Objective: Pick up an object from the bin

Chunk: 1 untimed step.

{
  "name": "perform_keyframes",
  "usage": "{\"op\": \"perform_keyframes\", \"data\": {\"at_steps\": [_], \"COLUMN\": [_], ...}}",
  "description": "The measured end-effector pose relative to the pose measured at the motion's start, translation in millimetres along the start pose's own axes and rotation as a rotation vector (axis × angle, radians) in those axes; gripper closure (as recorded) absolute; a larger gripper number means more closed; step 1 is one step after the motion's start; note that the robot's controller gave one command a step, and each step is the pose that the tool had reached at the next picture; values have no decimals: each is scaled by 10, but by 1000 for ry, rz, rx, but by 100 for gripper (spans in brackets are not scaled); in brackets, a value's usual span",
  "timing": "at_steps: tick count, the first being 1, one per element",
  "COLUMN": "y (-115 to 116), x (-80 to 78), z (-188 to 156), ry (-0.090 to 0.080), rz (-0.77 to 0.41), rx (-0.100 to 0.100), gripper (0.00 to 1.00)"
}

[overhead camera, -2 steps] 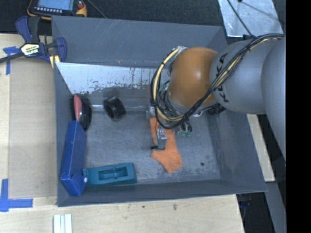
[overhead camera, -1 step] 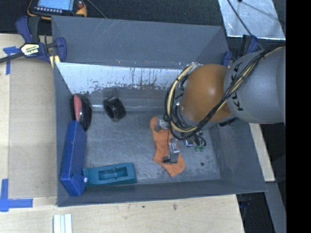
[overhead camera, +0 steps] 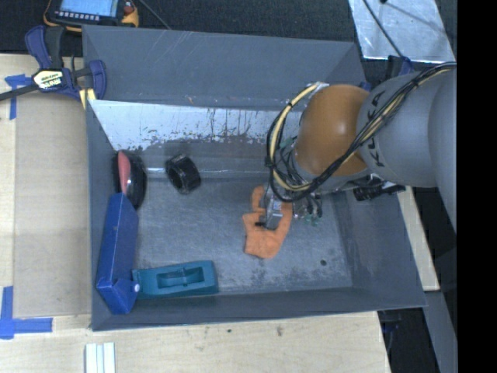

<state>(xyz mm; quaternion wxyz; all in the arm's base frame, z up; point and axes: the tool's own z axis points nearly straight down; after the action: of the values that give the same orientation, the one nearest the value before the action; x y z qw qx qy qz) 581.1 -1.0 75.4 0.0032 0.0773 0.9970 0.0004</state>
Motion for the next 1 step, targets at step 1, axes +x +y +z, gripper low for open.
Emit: {"op": "perform_keyframes", "data": {"at_steps": [1], "y": [0], "x": [0], "z": [0], "ry": [0], "rz": [1], "rx": [0], "gripper": [100]}}
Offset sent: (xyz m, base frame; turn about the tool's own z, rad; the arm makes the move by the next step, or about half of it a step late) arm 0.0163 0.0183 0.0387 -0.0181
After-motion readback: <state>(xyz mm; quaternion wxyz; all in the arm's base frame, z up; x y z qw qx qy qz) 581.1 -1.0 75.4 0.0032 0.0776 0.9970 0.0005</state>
